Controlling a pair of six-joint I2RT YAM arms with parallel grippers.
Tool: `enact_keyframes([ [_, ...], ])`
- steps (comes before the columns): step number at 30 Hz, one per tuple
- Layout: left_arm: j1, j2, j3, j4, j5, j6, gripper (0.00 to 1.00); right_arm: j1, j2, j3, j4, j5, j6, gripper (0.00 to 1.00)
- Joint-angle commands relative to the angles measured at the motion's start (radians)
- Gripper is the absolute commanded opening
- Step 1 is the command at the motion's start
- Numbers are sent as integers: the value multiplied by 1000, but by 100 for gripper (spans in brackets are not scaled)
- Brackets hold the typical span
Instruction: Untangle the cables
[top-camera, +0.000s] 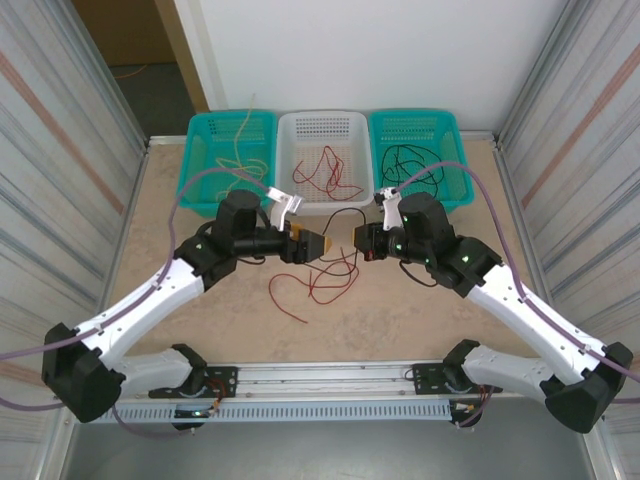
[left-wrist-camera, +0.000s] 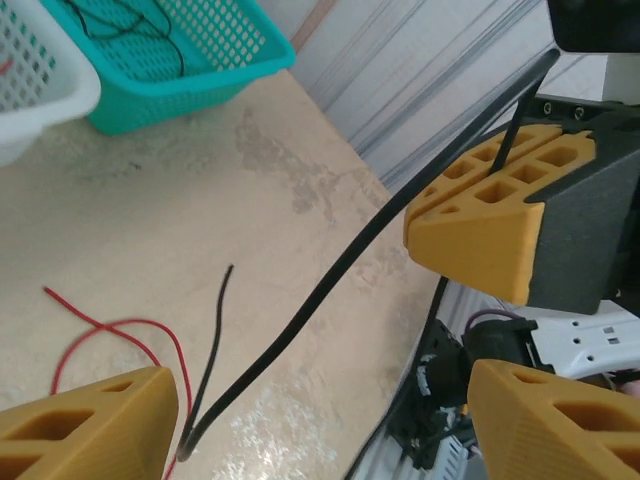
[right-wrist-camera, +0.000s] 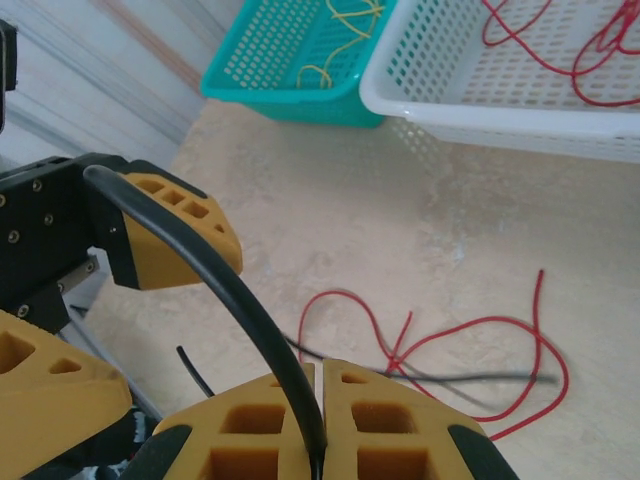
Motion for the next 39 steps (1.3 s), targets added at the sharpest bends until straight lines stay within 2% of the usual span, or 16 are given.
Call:
enact_keyframes([
  [1,-5,-18,-19,37,-65,62,77,14,4,40,30,-48,9,0],
  [6,-29,20,15,16,-46,95,70,20,14,53,31,-66,9,1],
  [11,-42,28,37,-8,-81,104,48,30,35,72,28,-70,6,2],
  [12,-43,21,35,-12,-99,100,49,32,40,77,24,-68,4,2],
  [15,-42,-6,54,-94,-196,106,64,38,44,95,8,-34,-2,1],
  [17,-43,-41,44,-123,-224,111,70,38,38,105,1,-5,-2,1],
  [21,-61,-113,13,-144,-201,129,67,34,37,130,-12,32,-3,3],
  [24,-138,-195,-10,-157,-337,175,67,33,50,153,-22,51,-3,2],
  [28,-282,-284,-40,-105,-521,273,67,30,76,189,-43,73,26,3],
  [31,-397,-260,-29,-82,-616,388,68,30,94,213,-58,72,38,3],
  [33,-442,-196,0,-92,-646,446,69,30,103,226,-64,62,44,3],
  [39,-459,4,79,-124,-673,517,68,33,105,240,-66,41,59,3],
])
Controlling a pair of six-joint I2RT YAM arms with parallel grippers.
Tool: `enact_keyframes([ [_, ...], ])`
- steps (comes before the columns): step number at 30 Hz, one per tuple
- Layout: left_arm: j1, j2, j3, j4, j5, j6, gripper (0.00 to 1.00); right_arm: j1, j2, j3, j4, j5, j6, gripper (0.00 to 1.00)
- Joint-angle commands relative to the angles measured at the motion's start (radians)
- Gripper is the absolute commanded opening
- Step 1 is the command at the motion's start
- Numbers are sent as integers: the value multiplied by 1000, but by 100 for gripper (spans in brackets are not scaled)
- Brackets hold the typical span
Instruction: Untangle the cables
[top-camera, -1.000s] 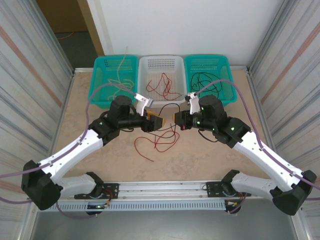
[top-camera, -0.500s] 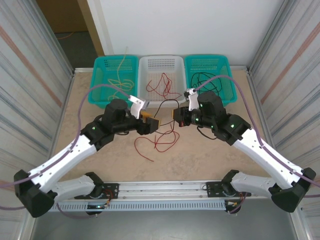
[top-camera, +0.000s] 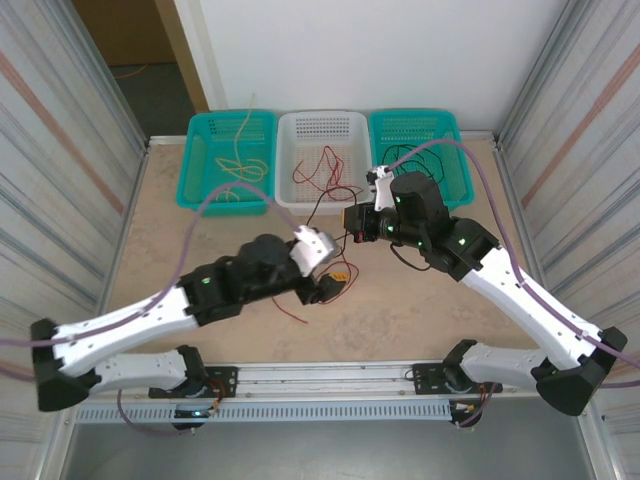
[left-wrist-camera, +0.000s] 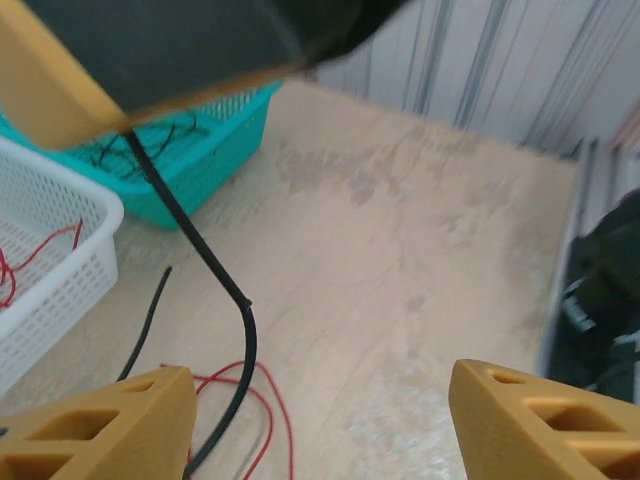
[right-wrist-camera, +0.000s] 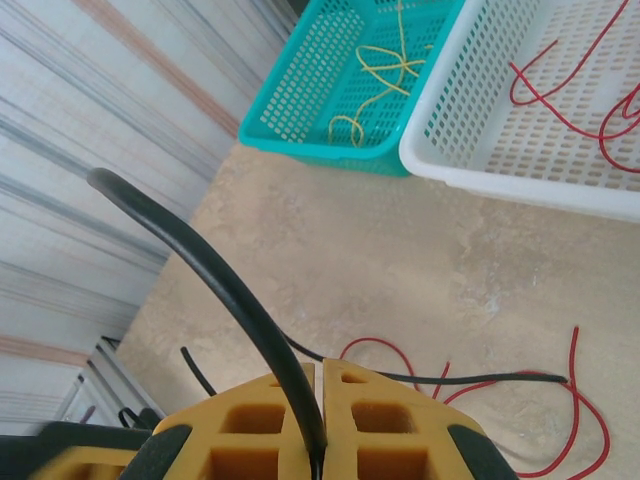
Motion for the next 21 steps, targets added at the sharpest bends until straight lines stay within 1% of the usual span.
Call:
enact_keyframes([
  [1,-3,53,32,-9,-74,88,68,1,-6,38,-14,-2,29,4],
  [5,-1,51,2,63,-116,101,69,1,-24,39,-19,-4,31,4],
  [7,9,36,-23,95,-114,98,68,2,-32,38,-19,-5,32,4],
  [10,26,22,-52,114,-111,89,60,1,-42,37,-16,-8,37,4],
  [13,29,19,-65,115,-97,87,55,1,-48,36,-5,-15,43,5],
  [18,33,19,-82,128,-80,64,38,-2,-50,44,10,-24,55,5],
  [21,45,14,-92,152,-64,44,32,-2,-52,48,22,-35,62,5],
])
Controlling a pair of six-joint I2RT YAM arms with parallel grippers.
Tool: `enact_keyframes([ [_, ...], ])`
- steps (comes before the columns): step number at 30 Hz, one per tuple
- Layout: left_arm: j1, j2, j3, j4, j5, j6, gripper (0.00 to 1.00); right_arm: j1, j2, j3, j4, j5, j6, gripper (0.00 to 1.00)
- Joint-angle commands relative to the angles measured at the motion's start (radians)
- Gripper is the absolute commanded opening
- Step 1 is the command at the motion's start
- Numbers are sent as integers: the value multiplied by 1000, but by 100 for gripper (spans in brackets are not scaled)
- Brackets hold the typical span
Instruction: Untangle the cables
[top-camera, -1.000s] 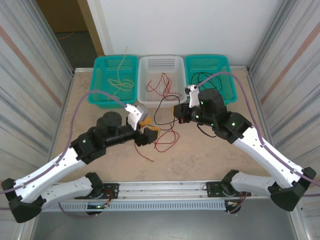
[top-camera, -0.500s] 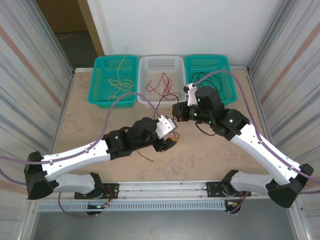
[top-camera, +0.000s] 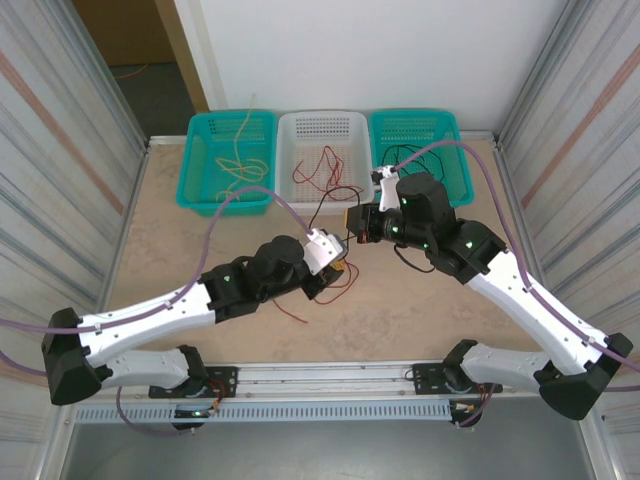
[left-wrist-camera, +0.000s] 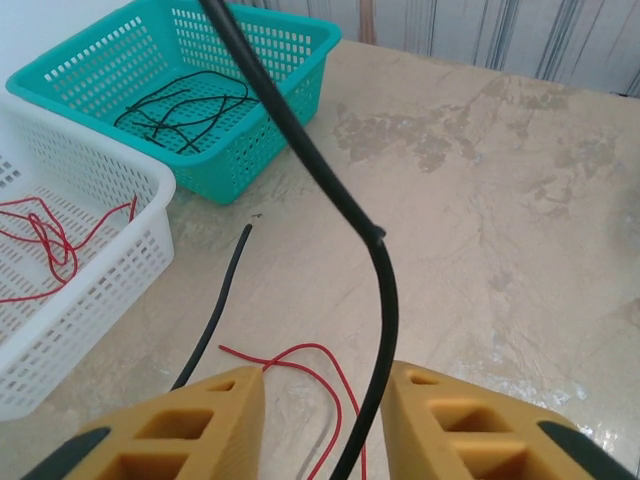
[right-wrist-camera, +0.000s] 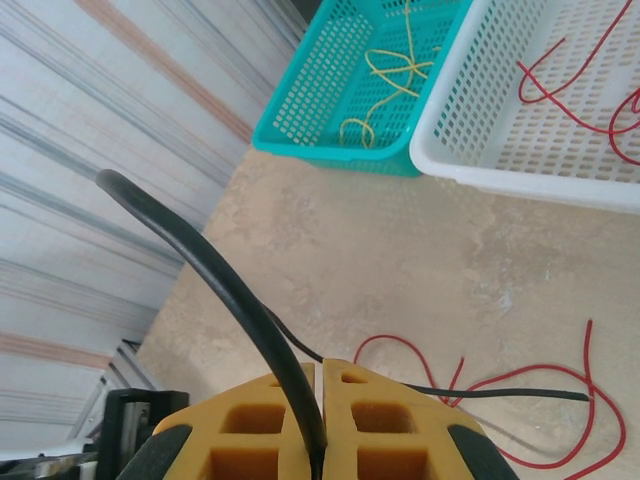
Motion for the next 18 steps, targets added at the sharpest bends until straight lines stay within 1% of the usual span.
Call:
enact_keyframes([
  [1,18,-29,-16,56,21,-25,31,-2,-23,41,33,-24,25,5],
  [3,31,-32,-19,72,28,-37,26,-4,-23,40,33,-23,29,5],
  [4,39,-32,-19,76,35,-44,25,-6,-24,39,33,-24,32,5],
  [6,58,-33,-19,84,62,-59,29,-9,-25,36,34,-26,39,5],
  [8,67,-32,-24,100,80,-65,28,-12,-24,35,37,-28,44,5],
  [11,74,-26,-29,112,94,-84,14,-14,-27,33,40,-30,50,4],
  [14,81,-25,-38,131,108,-104,3,-23,-31,29,43,-34,62,4],
  [15,82,-26,-42,139,125,-108,0,-28,-33,27,43,-32,68,4],
  [18,89,-40,-66,178,136,-140,0,-64,-42,14,52,-40,102,4],
])
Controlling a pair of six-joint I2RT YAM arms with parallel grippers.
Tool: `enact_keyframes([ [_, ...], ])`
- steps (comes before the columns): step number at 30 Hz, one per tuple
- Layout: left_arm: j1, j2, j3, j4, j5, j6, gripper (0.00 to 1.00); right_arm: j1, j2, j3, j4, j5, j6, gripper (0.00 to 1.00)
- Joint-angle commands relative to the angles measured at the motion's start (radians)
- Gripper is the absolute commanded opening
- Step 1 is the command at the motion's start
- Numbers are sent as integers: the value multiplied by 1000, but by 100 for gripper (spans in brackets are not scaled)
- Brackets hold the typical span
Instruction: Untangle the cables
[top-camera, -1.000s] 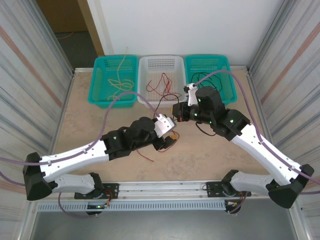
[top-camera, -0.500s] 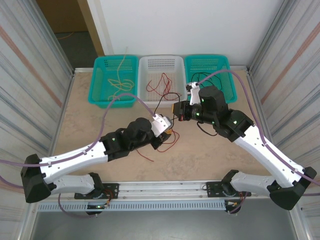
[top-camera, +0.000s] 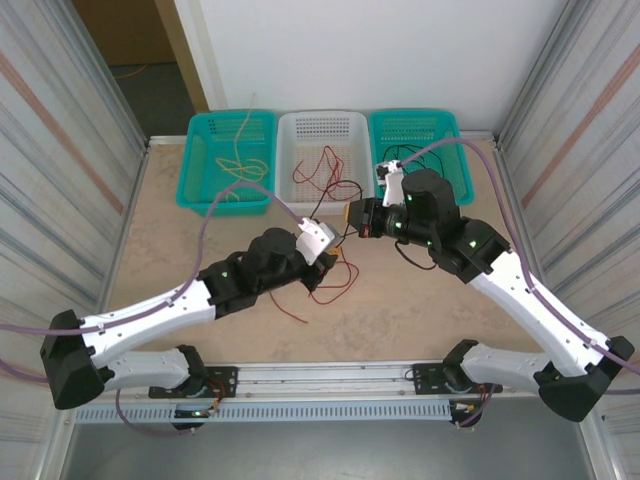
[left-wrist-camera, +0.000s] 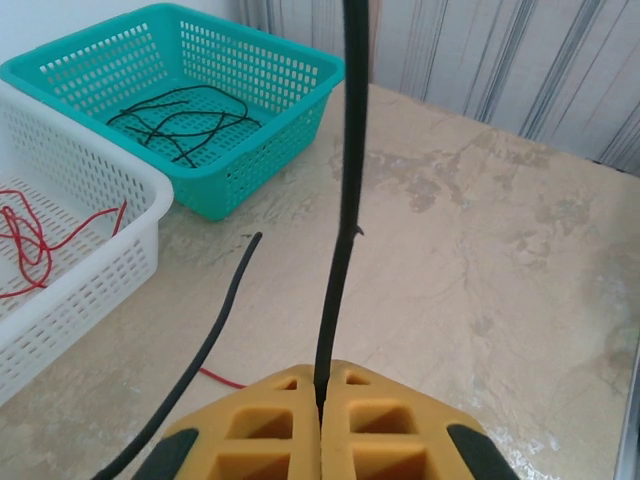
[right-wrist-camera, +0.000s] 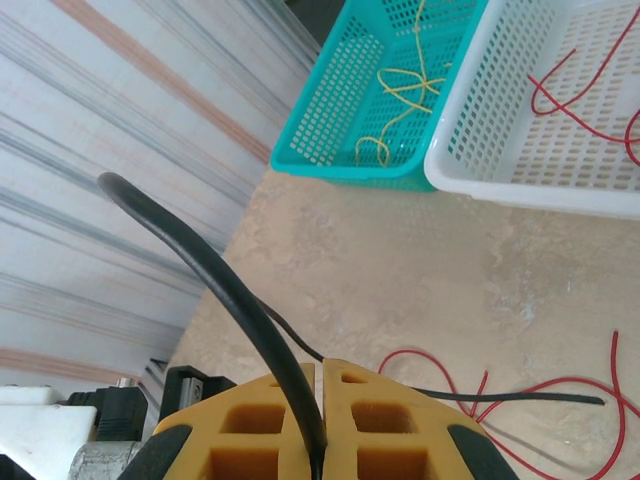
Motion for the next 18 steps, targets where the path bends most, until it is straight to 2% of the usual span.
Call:
enact_keyframes([
  [1,21,-51,-41,89,36,-68,0,-46,-38,-3,30,-18,60,4],
  [4,67,-120,-123,229,99,-171,0,-110,-36,-37,26,-32,112,3],
  [7,77,-197,-197,361,98,-214,0,-151,-18,-72,16,-49,164,2],
  [14,84,-282,-259,433,47,-271,0,-110,33,-103,79,-74,209,1],
  [18,144,-319,-336,534,51,-383,0,-94,49,-91,85,-72,209,1],
])
